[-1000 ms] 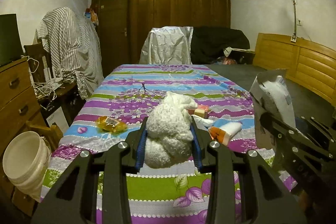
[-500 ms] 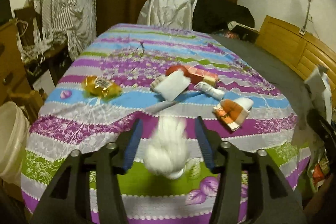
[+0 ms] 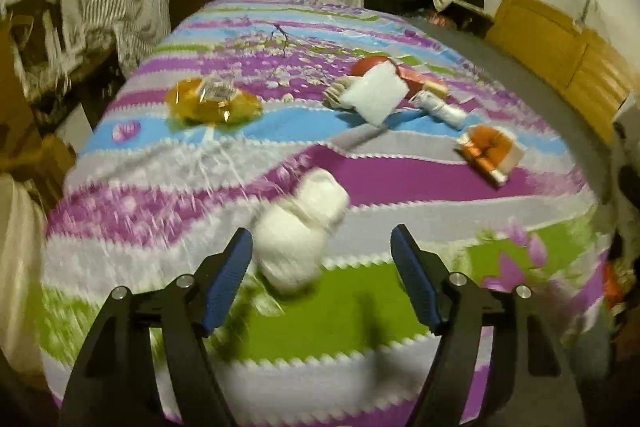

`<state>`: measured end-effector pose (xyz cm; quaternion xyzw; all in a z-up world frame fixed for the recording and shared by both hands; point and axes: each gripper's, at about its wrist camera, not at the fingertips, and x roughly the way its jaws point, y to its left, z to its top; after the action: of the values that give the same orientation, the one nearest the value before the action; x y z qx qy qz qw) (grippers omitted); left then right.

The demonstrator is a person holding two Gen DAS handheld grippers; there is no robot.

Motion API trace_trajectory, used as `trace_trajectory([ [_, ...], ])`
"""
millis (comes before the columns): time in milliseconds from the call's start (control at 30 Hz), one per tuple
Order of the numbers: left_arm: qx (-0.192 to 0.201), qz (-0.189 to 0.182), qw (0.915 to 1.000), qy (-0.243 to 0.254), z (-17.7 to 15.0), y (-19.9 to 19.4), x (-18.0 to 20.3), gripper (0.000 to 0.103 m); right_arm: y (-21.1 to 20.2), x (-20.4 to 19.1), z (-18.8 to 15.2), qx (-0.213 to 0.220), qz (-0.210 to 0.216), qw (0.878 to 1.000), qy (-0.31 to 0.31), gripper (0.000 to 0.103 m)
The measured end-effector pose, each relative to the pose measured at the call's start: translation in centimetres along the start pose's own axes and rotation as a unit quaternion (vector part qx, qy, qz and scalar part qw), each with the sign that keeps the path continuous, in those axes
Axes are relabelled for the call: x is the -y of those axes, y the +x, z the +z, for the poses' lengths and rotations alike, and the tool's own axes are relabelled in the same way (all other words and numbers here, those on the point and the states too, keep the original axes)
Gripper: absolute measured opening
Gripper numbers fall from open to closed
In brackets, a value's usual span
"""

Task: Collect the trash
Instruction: 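Lift the cloth and tube and carry both toward the white bucket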

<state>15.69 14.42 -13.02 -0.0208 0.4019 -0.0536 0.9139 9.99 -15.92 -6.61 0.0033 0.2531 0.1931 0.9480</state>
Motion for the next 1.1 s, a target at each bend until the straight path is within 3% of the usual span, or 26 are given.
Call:
trace_trajectory([
  [100, -0.023, 0.028, 0.9983, 0.045, 0.7, 2.2, -0.1, 0.069, 0.8, -0.1, -0.3, -0.010, 0.000, 1.000, -0.002, 0.036],
  [267, -0.072, 0.040, 0.9936, 0.077, 0.6, 5.5, -0.4, 0.068, 1.9, 0.4, -0.6, -0.020, -0.002, 1.000, 0.002, 0.036],
  [300, -0.070, 0.040, 0.9936, 0.079, 0.5, 5.7, -0.3, 0.062, 2.0, 0.5, -0.6, -0.020, -0.002, 1.000, 0.003, 0.036],
  [367, -0.068, 0.031, 0.9945, 0.073, 0.5, 5.4, -0.2, 0.039, 2.1, 0.8, -0.7, -0.017, -0.003, 1.000, 0.004, 0.036],
  [400, -0.064, 0.035, 0.9951, 0.067, 0.5, 5.1, -0.1, 0.037, 2.0, 0.9, -0.6, -0.013, -0.005, 1.000, 0.006, 0.036],
  [500, -0.030, 0.030, 0.9980, 0.046, 0.9, 2.5, 0.7, 0.036, 1.2, 1.1, -0.3, 0.002, -0.009, 1.000, 0.009, 0.036],
  [667, 0.072, 0.028, 0.9969, 0.015, 2.1, -5.0, 4.2, 0.036, -1.3, 1.8, 1.1, 0.052, -0.027, 0.998, 0.010, 0.036],
  [733, 0.123, 0.038, 0.9916, 0.014, 2.3, -8.3, 6.7, 0.037, -2.6, 1.6, 1.8, 0.073, -0.036, 0.997, 0.008, 0.036],
  [900, 0.205, 0.055, 0.9771, 0.017, 2.5, -12.7, 11.7, 0.037, -5.5, 1.2, 3.0, 0.117, -0.062, 0.991, -0.005, 0.036],
  [1000, 0.231, 0.064, 0.9706, 0.021, 2.3, -13.8, 13.4, 0.037, -6.5, 1.1, 3.1, 0.128, -0.070, 0.989, -0.012, 0.036],
  [1100, 0.229, 0.063, 0.9713, 0.018, 2.4, -13.8, 13.7, 0.037, -6.9, 1.4, 3.1, 0.129, -0.071, 0.989, -0.010, 0.036],
])
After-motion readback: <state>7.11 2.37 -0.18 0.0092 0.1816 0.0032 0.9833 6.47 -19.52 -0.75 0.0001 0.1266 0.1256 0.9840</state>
